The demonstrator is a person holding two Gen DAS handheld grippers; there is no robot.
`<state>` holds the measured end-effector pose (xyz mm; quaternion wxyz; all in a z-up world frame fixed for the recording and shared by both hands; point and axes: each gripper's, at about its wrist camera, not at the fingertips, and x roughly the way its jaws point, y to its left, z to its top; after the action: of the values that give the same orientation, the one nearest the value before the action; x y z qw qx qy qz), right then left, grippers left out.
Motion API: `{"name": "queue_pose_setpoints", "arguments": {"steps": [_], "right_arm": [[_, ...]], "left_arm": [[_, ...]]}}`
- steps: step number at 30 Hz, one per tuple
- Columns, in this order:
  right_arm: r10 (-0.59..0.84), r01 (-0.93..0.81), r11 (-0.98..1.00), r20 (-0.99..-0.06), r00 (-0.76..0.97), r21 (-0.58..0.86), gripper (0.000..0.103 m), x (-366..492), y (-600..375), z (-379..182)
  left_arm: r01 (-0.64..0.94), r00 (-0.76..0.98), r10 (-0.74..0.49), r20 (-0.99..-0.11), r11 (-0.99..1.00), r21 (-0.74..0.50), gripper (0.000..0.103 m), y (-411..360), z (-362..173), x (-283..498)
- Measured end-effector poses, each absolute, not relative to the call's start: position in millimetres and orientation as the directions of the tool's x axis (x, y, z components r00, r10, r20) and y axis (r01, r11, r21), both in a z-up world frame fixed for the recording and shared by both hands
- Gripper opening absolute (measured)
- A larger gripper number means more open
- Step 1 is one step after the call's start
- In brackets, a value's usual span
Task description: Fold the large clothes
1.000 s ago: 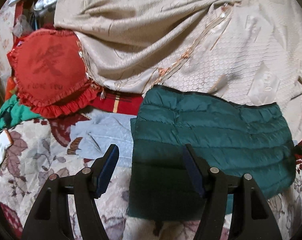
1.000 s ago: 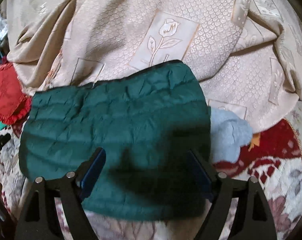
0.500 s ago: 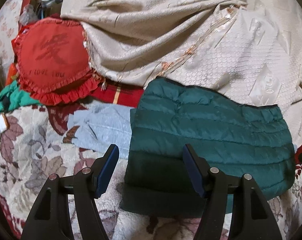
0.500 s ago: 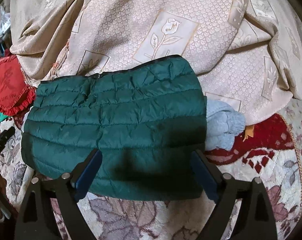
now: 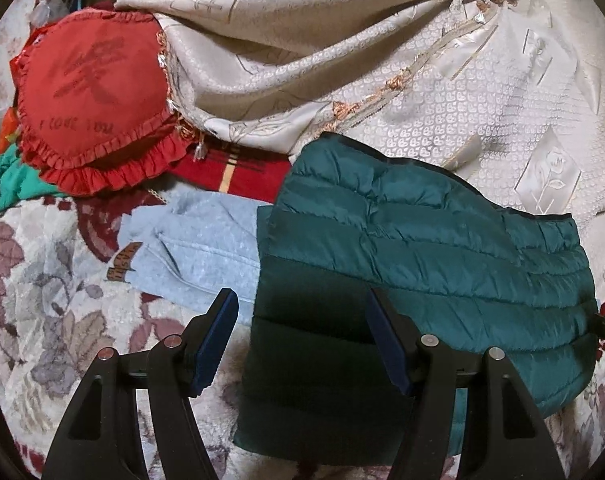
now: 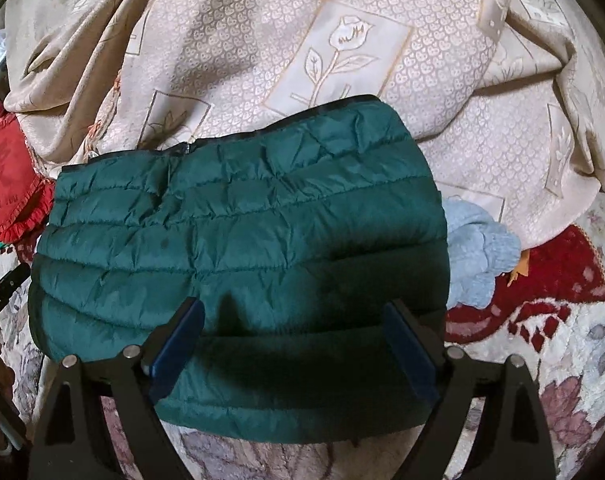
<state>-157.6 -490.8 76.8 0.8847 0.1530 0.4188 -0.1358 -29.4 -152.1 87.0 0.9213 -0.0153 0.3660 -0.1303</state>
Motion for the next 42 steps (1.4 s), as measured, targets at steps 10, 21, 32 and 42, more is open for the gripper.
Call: {"name": "queue_pose_setpoints", "arguments": {"steps": [10, 21, 32, 42], "right_arm": [[-0.114, 0.374, 0.912, -0.769, 0.629, 0.171, 0.099, -156, -513, 72], [-0.099, 0.426, 0.877, -0.783, 0.614, 0.223, 0.103, -137, -559, 50], [0.134, 0.351, 0.832, -0.77, 0.624, 0.429, 0.103, -110, -615, 9], [0.26, 0.288, 0.804, -0.743, 0.617, 0.521, 0.098, -100, -615, -12]], "left_arm": [[0.223, 0.524, -0.472, -0.709, 0.879, -0.421, 0.049, -127, 69, 14], [0.086, 0.398, -0.608, -0.687, 0.77, -0.632, 0.064, -114, 21, 44], [0.162, 0.381, -0.635, -0.672, 0.761, -0.628, 0.082, -145, 8, 48], [0.22, 0.401, -0.668, -0.627, 0.734, -0.642, 0.053, -153, 7, 40]]}}
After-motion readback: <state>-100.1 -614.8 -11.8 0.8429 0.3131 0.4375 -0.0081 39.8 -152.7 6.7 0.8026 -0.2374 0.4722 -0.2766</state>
